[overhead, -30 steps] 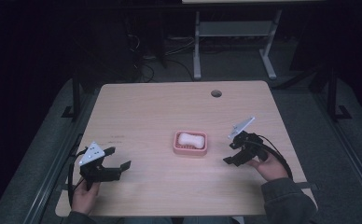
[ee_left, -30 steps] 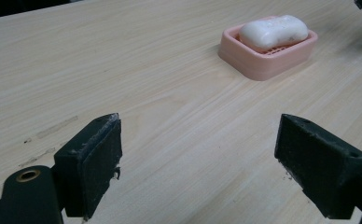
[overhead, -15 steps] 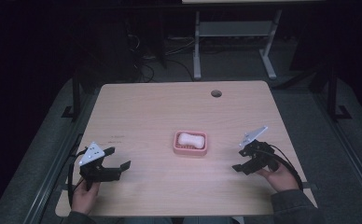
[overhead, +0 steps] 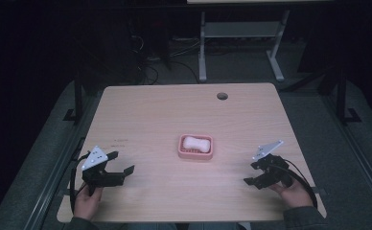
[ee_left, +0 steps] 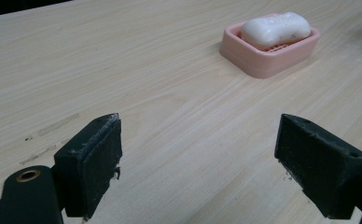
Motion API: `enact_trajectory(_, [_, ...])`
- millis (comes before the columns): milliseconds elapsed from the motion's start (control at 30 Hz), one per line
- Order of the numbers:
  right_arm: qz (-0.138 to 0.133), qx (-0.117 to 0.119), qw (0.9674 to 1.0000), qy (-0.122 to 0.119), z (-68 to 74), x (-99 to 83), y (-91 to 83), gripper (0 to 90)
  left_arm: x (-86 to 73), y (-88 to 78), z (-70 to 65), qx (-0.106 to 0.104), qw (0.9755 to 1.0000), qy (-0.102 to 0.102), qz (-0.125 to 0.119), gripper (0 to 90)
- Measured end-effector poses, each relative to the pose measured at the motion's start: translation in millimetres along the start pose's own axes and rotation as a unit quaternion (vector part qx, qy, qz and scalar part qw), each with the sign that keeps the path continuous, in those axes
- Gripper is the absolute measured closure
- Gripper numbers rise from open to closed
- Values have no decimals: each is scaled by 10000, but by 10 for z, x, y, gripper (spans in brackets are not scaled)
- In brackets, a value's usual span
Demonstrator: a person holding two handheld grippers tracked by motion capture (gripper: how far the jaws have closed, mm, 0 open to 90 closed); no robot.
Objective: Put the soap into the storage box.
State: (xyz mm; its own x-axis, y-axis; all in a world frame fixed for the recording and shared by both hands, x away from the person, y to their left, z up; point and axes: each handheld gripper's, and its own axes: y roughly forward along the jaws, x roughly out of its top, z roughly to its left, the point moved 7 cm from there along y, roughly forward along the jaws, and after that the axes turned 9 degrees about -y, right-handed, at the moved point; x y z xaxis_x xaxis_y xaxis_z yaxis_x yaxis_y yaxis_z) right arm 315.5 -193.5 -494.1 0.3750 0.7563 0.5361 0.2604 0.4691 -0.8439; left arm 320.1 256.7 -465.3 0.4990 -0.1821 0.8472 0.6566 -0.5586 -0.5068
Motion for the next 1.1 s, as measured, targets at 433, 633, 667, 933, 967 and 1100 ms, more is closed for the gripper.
enact_trajectory(433, [-111, -18, 9998, 152, 119, -174, 1, 319, -22, 30, -18, -56, 9999, 42, 91, 146])
enact_trajectory(633, [-214, -84, 9993, 285, 159, -268, -17, 311, -54, 69, -48, -119, 9997, 46, 215, 145])
enact_trajectory(667, [-229, -100, 9992, 311, 171, -278, -22, 311, -56, 72, -52, -130, 9997, 39, 217, 145])
enact_trajectory(933, [-455, -209, 9980, 391, 236, -301, -74, 300, -65, 90, -67, -179, 9994, 82, 278, 145])
enact_trajectory(967, [-454, -246, 9979, 402, 240, -302, -81, 292, -66, 93, -68, -185, 9994, 99, 288, 146])
enact_trajectory(1100, [-594, -270, 9966, 501, 253, -287, -90, 248, -71, 100, -79, -205, 9993, 92, 314, 145])
